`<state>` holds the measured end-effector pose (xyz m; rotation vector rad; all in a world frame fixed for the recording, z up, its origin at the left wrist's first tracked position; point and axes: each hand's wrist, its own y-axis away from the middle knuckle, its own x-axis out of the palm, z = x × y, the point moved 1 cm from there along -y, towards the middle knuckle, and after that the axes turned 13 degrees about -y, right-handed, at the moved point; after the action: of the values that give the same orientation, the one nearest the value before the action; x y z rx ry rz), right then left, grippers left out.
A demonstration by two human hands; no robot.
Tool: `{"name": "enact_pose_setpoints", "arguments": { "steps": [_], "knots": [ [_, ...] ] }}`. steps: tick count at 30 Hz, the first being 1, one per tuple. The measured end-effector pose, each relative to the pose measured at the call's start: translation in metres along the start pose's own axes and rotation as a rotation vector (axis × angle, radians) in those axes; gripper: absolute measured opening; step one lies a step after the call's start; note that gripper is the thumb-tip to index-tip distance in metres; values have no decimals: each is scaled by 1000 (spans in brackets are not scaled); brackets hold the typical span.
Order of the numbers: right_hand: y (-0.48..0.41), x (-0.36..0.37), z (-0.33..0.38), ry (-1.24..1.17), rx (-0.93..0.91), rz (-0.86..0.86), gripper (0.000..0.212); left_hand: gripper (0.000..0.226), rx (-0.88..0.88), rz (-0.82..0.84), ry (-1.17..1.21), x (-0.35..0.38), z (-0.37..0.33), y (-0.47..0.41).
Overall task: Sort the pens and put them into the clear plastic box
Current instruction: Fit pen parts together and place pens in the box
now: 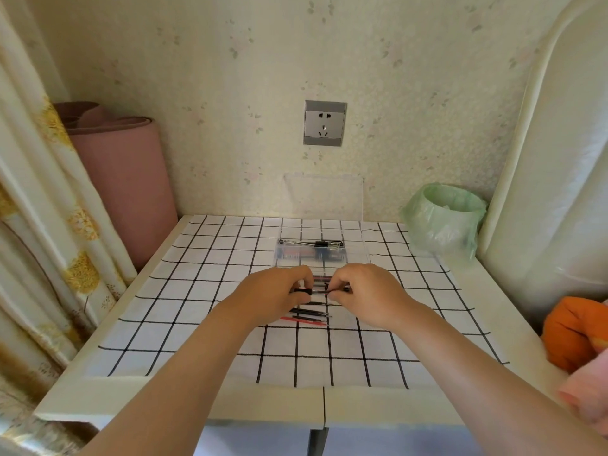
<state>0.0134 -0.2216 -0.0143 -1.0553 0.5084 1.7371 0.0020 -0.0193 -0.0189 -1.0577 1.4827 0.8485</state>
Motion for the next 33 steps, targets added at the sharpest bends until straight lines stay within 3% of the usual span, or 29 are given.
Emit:
{"name": "enact_pose_setpoints", "arguments": {
  "steps": [8,12,17,21,29,33],
  "knots": [
    [1,-8,-23,102,152,14,11,17,-224,78,-225,-4,38,4],
    [1,-6,-26,108,173,17,10,18,-310,-6,-388,-8,39,5],
    [1,0,-12,61,104,28,10,15,-153,-148,-85,-11,14,3],
    [-1,2,0,-20,51,0,9,24,-10,-122,-84,-5,-7,-1],
    [-1,-1,-2,-7,92,11,9,18,-69,-69,-178,1,-7,-6],
    [4,-2,-11,49,156,113,11,19,-120,-48,-166,9,-3,-6]
  ]
}}
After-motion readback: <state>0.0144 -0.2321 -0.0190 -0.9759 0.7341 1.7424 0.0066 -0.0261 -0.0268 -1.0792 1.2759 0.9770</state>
